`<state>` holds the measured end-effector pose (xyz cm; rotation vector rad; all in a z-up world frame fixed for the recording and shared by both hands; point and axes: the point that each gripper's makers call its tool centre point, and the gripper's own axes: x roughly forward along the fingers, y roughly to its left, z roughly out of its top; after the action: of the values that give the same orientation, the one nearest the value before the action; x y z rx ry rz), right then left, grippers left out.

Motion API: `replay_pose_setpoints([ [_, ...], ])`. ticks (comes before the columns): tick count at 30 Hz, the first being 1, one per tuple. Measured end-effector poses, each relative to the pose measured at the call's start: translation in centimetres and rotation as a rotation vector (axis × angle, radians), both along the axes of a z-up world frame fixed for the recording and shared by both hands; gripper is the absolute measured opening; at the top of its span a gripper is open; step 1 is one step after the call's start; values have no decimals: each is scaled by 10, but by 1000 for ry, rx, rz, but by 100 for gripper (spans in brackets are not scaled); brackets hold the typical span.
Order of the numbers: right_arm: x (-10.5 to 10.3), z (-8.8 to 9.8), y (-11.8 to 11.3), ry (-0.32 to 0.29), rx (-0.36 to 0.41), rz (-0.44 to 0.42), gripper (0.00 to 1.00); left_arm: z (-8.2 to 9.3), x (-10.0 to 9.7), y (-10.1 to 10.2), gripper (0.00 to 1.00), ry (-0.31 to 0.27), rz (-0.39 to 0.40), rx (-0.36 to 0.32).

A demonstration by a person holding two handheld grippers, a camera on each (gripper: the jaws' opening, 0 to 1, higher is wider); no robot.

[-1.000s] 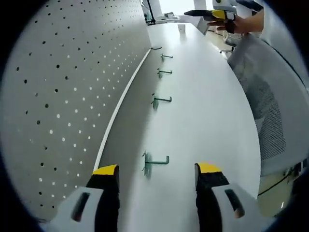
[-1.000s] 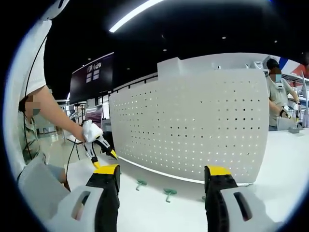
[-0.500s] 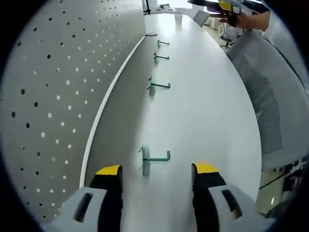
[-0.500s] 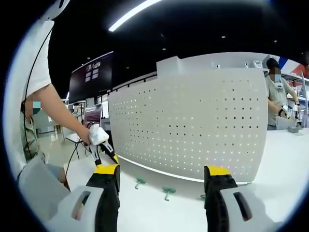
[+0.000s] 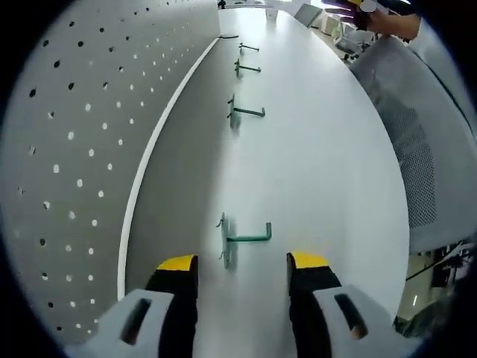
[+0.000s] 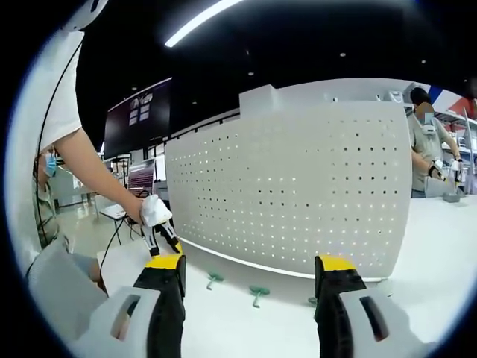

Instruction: Insert the hook assembly into the mounting plate slot until the hook locks in place.

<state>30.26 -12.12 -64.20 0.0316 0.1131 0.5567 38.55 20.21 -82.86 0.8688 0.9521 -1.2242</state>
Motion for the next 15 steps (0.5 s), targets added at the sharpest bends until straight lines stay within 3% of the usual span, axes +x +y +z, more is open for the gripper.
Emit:
replay_pose_setpoints([
  [12,0,-7,2,20,-17,7,67,0,-2,0,47,23,-7,-1],
  [15,0,-7,3,22,-23,11,66,0,0,-1,45,22,22,-6],
])
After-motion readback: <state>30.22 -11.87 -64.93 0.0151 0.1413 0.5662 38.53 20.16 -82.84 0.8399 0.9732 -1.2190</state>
